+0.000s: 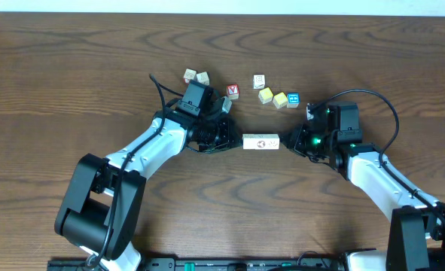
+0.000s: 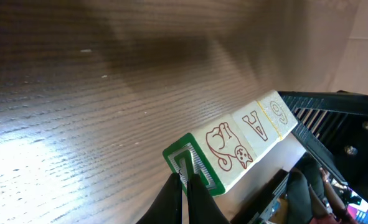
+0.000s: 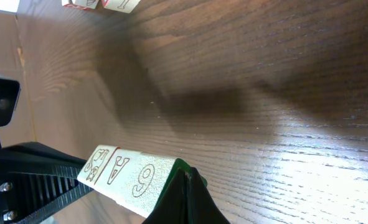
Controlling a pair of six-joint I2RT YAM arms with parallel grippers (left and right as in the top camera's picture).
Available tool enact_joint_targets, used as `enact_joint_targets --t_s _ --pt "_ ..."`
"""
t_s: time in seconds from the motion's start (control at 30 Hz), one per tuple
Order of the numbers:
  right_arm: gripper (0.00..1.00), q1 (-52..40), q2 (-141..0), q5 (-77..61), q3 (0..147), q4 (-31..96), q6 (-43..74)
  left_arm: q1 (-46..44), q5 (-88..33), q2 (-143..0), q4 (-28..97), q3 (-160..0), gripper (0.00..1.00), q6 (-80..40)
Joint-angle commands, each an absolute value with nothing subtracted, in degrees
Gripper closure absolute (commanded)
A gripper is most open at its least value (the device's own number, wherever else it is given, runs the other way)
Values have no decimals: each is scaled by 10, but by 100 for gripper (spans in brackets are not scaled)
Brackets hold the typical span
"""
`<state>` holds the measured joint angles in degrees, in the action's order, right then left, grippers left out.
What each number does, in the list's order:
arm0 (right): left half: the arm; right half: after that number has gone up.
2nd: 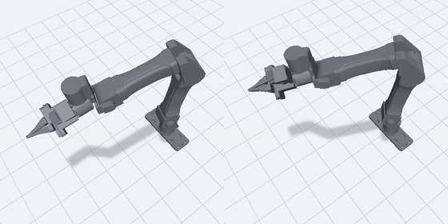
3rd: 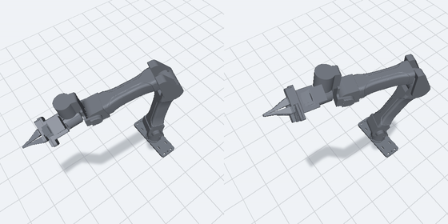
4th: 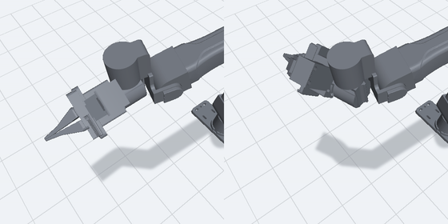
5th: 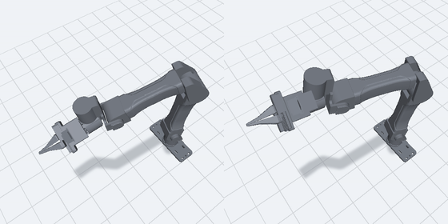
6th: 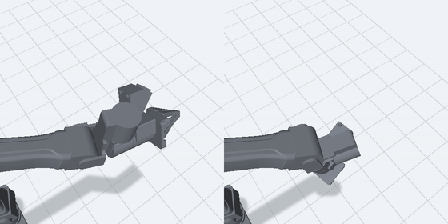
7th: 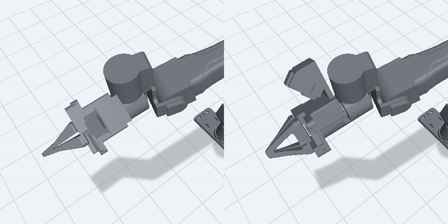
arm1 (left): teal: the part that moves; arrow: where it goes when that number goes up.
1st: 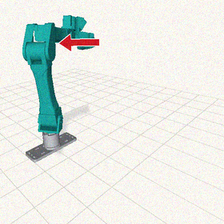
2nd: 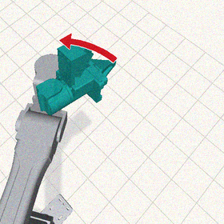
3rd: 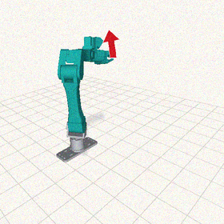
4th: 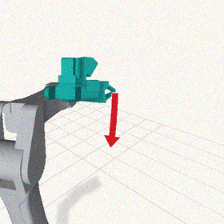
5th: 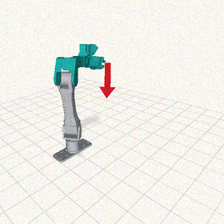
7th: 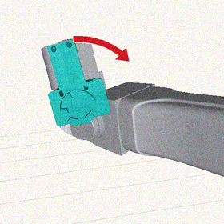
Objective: Lift 3 blocks
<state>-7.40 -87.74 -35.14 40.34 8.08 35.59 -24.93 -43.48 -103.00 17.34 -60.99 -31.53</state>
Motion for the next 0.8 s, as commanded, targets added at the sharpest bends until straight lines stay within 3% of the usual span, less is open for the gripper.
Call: enact_joint_targets --t_s 0.0,0.77 --pt "99 -105 -879 -388 400 83 355 -262 -449 -1037 167 -621 93 -316" --pt "99 -121 -883 -354 400 86 346 -280 -443 -1072 153 -621 93 -316"
